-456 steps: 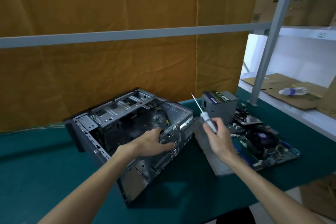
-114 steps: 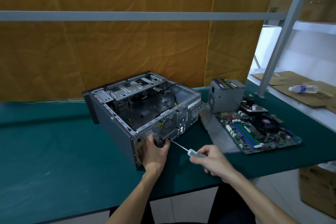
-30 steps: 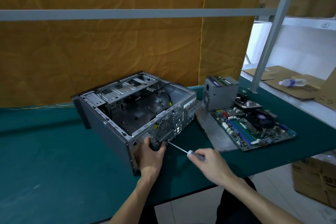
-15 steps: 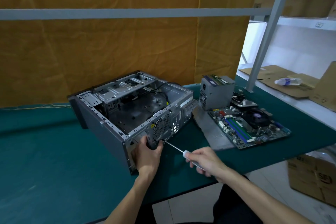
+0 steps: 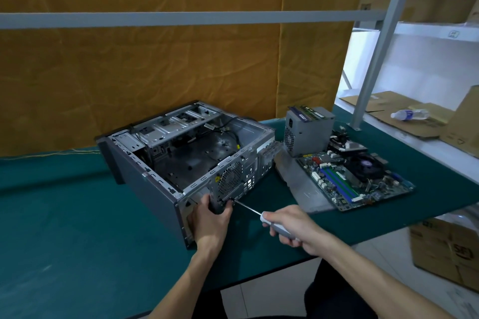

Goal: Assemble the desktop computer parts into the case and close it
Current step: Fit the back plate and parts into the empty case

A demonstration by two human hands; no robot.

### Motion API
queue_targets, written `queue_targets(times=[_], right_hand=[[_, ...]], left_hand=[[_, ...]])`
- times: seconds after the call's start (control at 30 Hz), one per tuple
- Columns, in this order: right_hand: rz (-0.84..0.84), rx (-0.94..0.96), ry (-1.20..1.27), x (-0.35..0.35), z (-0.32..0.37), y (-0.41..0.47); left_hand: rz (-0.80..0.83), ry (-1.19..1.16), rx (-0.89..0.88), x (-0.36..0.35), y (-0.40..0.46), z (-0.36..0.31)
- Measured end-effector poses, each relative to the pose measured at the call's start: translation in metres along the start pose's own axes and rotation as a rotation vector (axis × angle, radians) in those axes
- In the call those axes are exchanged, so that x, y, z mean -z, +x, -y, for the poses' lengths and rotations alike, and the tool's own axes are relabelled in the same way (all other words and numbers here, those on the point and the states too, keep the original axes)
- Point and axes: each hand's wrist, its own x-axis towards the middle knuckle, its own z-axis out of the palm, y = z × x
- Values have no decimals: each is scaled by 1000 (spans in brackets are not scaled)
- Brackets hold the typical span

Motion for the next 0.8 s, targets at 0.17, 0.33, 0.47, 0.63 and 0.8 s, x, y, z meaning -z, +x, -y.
queue_targets(times=[0.17,0.33,0.47,0.63,0.8], right_hand=[[-322,450,-902,-8,-13,-8],[-84,247,-279,-8,-3,0],[75,-41,33,2,2,1],[-61,117,-223,0,2,0],[-271,457,-729,-5,-9,5]], left_hand=[[15,3,1,0,1,4],[-7,30,1,0,2,3],[-18,21,-4,-1,0,2],[22,15,20,-2,1,3],[-6,21,14,-2,1,2]])
